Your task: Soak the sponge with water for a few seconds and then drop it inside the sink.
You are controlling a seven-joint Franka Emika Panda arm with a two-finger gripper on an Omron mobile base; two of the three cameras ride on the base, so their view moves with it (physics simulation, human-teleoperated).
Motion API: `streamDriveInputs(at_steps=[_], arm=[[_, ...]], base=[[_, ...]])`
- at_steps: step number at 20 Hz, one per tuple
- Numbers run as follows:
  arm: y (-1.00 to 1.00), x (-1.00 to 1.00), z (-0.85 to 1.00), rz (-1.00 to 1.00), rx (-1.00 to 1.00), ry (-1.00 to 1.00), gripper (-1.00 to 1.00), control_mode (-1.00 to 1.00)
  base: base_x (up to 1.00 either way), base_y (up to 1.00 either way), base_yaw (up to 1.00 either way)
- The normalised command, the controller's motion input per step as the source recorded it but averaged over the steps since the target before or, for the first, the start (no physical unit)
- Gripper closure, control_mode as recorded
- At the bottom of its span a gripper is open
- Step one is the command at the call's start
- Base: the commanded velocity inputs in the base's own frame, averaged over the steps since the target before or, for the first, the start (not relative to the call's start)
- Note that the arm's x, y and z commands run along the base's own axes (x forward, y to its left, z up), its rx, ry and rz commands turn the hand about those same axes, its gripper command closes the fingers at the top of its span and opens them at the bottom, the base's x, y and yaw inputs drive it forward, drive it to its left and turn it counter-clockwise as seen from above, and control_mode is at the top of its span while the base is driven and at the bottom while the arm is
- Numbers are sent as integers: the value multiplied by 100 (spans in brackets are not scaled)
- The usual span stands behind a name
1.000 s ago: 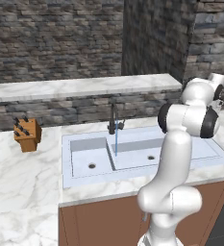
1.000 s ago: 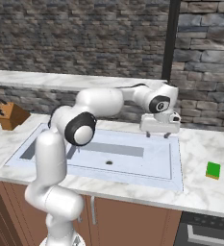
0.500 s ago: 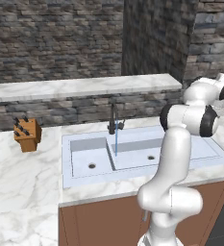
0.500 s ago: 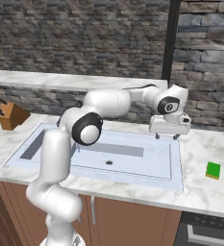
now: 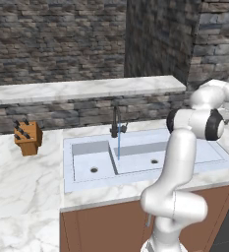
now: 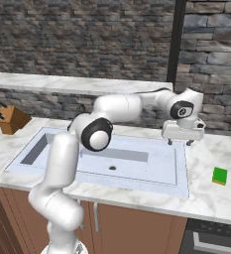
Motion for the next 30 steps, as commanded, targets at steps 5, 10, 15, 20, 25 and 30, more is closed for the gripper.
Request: streamDriveInputs(at_steps=[5,10,15,20,25,30], arm=[[-37,0,0,0,0,0,-100,-100],[-38,0,-1,0,0,0,-100,-100],[-37,0,-3,0,0,0,-100,-100],[-32,0,0,0,0,0,-100,-100],[-24,0,0,0,0,0,-100,-100],[-29,0,0,0,0,0,-100,-100]], base=[[0,0,0],[0,0,0],[0,0,0],[0,0,0],[0,0,0],[0,0,0]])
